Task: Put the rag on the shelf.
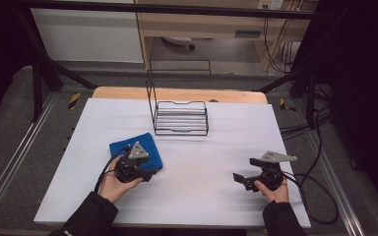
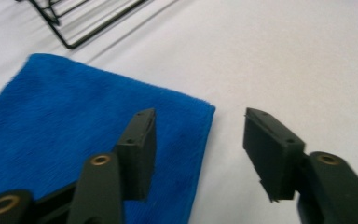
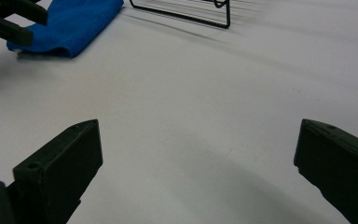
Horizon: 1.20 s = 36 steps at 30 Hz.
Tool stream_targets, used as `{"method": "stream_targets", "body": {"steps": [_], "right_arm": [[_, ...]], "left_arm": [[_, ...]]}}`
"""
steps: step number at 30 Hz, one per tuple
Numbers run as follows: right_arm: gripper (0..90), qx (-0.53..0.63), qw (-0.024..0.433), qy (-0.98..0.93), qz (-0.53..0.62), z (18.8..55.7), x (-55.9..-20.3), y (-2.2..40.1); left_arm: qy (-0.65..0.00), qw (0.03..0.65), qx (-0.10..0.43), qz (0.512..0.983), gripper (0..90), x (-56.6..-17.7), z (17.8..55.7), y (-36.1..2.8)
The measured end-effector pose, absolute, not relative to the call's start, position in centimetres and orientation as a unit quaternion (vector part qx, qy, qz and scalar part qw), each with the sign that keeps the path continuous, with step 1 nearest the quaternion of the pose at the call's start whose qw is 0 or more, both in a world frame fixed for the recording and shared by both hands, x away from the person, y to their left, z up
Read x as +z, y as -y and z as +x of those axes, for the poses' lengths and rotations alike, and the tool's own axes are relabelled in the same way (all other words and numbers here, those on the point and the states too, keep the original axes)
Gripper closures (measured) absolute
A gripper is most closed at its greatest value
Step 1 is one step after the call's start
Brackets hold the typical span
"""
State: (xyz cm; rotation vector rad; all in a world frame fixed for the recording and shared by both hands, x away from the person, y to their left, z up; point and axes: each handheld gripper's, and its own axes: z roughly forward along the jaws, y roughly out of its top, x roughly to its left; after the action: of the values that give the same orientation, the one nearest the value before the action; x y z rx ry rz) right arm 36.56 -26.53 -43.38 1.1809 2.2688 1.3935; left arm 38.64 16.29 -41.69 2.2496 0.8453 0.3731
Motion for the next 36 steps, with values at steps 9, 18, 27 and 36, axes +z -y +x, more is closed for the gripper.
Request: {"method": "stream_targets", "body": {"steps": [9,18,27,36], "right_arm": [[1.6,0.474,0.114,-0.775,0.403,36.6,-43.4,26.5],[1.7,0.475,0.113,-0.774,0.403,36.6,-43.4,26.5],[2.0,0.475,0.111,-0.775,0.401,36.6,-43.4,26.5],[2.2,0.478,0.109,-0.775,0.399,36.6,-43.3,26.5]], "left_arm": [[-0.328,0.327,0.151,0.873,62.9,-43.3,40.3,-14.5],[-0.331,0.323,0.15,0.874,74.4,-44.1,41.0,-14.4],[-0.325,0.329,0.152,0.874,85.5,-44.2,41.4,-14.5],[-0.317,0.37,0.124,0.864,87.4,-43.2,41.2,-15.1]]}}
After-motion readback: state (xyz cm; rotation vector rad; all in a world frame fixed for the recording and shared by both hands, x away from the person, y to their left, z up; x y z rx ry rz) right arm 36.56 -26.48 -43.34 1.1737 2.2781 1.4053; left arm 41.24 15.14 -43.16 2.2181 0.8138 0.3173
